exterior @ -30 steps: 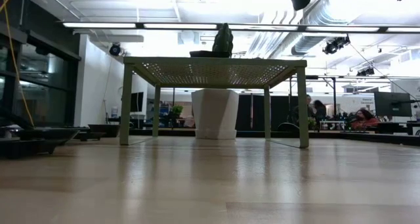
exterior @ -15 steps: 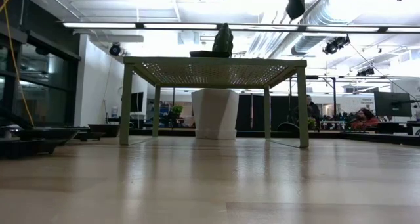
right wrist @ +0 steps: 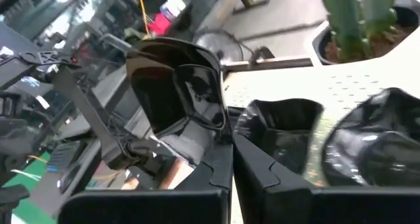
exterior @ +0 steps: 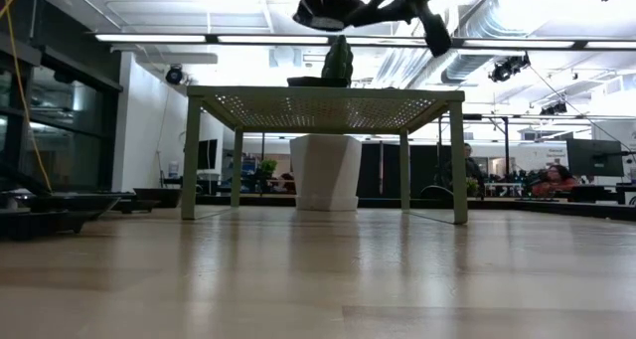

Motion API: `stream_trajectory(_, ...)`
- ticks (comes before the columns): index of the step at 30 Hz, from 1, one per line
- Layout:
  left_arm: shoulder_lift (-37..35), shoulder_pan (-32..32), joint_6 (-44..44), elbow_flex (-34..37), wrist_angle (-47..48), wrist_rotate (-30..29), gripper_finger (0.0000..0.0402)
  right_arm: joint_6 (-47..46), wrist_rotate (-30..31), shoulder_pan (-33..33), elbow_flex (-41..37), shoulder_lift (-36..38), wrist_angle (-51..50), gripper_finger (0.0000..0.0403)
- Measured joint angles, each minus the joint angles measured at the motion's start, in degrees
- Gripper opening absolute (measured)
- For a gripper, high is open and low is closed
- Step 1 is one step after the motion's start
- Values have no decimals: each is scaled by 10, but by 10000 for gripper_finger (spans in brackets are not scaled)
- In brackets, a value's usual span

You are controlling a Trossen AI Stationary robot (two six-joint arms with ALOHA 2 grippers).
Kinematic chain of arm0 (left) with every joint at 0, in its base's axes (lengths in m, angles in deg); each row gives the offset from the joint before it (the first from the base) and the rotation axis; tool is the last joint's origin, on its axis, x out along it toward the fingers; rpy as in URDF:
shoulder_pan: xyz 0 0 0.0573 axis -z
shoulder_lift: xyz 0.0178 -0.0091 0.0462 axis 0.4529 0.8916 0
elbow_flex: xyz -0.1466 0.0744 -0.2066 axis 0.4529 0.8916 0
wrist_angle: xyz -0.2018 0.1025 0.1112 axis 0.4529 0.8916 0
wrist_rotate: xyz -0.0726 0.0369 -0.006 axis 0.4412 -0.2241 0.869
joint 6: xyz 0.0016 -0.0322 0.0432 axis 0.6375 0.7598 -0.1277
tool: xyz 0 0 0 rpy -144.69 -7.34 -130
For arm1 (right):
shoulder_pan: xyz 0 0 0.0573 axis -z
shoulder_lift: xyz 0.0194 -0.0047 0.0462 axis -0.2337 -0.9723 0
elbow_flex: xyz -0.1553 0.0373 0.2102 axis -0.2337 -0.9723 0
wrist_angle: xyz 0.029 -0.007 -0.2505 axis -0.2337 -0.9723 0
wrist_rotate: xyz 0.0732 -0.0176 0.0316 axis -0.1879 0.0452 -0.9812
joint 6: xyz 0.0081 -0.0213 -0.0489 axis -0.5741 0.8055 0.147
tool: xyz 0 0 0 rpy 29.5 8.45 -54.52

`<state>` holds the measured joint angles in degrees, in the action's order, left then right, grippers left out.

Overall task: Pick & Place Mini shaped plates
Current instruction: Stack the leaf shaped plate on top of the leaf shaped plates on the shelf

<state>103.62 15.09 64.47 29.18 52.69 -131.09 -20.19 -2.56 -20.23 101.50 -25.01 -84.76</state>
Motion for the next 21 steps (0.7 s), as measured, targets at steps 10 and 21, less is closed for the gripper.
stream_trajectory(10, -172, 0, -39, 210, -244, 111, 206, -28, -211, 113, 0, 119, -163, 0)
stream_trajectory(21, -335, 0, -60, 331, -359, 219, 206, -35, -459, 249, 0, 174, -274, 0)
